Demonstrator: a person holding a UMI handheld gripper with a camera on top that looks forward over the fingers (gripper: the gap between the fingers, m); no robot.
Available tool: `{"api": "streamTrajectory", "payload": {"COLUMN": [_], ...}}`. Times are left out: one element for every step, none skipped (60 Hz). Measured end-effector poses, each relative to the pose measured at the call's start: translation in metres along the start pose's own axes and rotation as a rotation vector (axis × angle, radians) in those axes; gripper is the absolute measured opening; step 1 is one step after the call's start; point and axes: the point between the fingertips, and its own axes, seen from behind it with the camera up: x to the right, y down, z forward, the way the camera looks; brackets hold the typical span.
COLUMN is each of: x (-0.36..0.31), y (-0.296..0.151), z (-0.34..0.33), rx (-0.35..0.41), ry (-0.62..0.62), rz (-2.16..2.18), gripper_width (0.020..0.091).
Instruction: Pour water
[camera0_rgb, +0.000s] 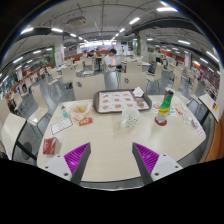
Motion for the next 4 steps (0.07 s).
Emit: {"api": "streamTrajectory", "payload": {"x": [0.0005,0.0012,0.0019,0.0029], "y": [-0.0004,-0.0006,-0.0005,-0.0005], "z": [0.0004,0.0012,0.0020,0.0032], "rx": [0.000,0.000,-0.003,-0.004], "ry": [0.000,-0.001,-0.002,-0.003], "rz": [-0.002,-0.001,0.003,0.008], "gripper_width": [0.0852,0.0850,0.0851,0.0852]}}
